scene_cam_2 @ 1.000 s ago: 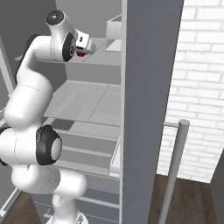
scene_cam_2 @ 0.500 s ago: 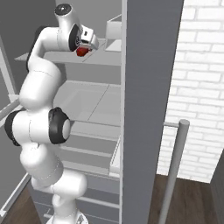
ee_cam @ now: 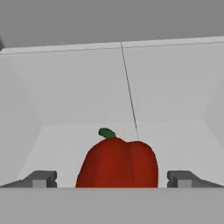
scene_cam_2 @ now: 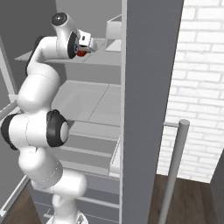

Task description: Place one bell pepper and one steak in each tupperware on the nearby counter, to pack two identical lunches.

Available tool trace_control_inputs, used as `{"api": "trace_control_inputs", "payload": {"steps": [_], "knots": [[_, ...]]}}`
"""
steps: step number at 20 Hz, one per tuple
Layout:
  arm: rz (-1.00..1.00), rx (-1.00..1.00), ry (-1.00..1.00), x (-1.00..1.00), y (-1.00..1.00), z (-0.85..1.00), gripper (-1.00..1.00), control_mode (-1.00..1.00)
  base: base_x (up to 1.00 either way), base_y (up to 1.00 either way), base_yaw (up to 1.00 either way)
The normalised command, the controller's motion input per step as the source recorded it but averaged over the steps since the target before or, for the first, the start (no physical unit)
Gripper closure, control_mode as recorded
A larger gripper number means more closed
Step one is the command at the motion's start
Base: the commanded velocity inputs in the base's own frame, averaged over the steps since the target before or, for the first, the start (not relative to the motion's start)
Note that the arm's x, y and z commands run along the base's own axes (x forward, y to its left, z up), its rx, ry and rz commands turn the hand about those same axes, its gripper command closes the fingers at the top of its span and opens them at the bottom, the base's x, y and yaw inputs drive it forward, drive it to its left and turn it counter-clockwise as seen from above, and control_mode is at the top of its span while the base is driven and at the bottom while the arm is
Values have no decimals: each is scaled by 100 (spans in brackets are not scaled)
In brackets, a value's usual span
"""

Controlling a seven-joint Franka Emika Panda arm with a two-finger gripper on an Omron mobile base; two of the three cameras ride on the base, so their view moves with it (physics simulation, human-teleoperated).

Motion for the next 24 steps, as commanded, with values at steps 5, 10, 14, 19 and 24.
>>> {"api": "trace_control_inputs", "payload": {"steps": [5, 10, 14, 19, 24], "knots": [[0, 0, 3, 19, 0, 1, -100, -100, 0, 0, 0], [0, 0, 11, 24, 0, -3, -100, -100, 0, 0, 0], [0, 0, 3, -1, 0, 0, -100, -100, 0, 0, 0], [0, 0, -7, -51, 0, 0, -100, -100, 0, 0, 0], [0, 0, -6, -20, 0, -8, -100, -100, 0, 0, 0]]}}
